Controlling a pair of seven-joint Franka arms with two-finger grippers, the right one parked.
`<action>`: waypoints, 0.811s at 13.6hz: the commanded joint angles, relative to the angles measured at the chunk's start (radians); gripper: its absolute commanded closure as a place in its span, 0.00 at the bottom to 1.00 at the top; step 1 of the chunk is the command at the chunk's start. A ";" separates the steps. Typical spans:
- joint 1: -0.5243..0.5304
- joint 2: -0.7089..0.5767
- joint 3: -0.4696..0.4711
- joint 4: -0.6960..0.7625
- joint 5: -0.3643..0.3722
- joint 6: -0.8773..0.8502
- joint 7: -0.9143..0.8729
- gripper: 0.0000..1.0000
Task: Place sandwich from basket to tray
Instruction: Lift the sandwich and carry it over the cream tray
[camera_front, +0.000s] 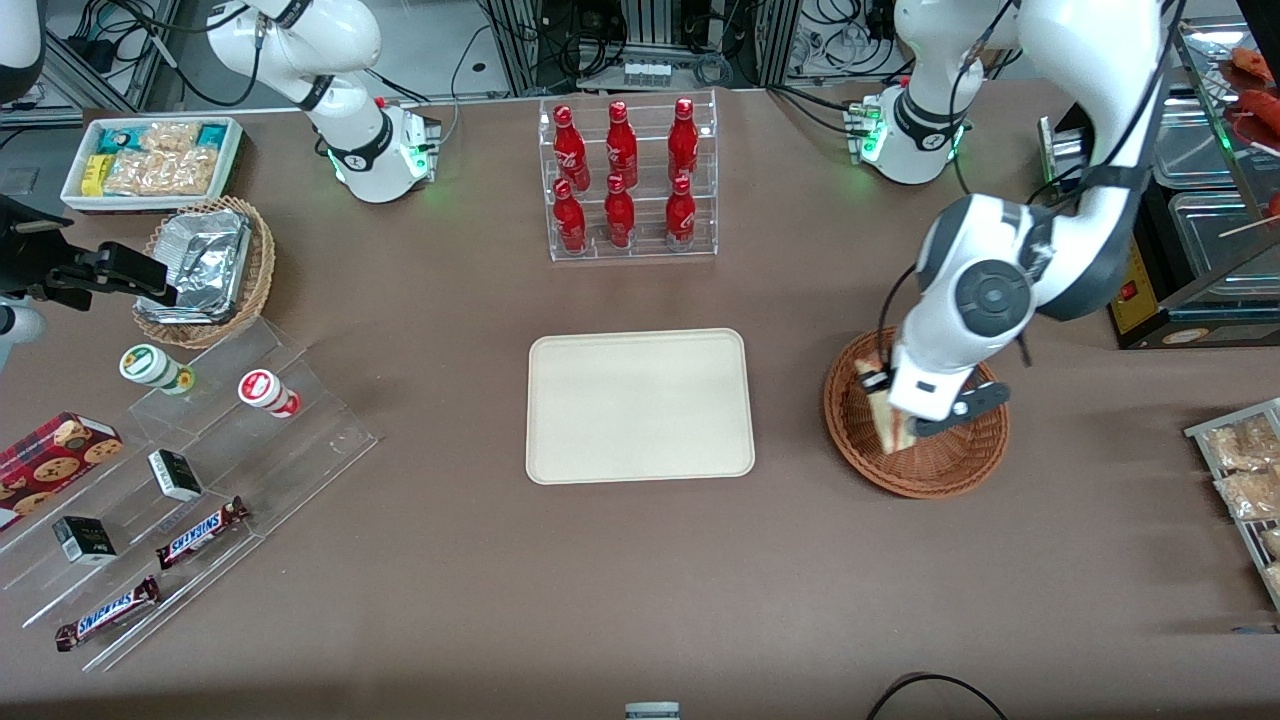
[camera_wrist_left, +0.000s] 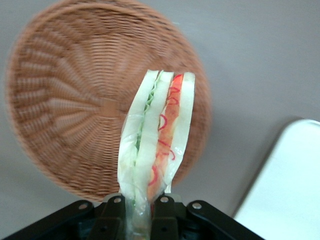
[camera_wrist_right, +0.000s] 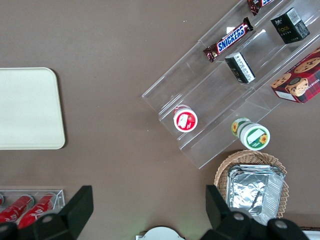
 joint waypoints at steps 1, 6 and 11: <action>-0.031 0.136 -0.051 0.181 0.007 -0.062 -0.044 1.00; -0.186 0.277 -0.051 0.373 0.009 -0.116 -0.130 1.00; -0.350 0.415 -0.048 0.538 0.016 -0.110 -0.265 1.00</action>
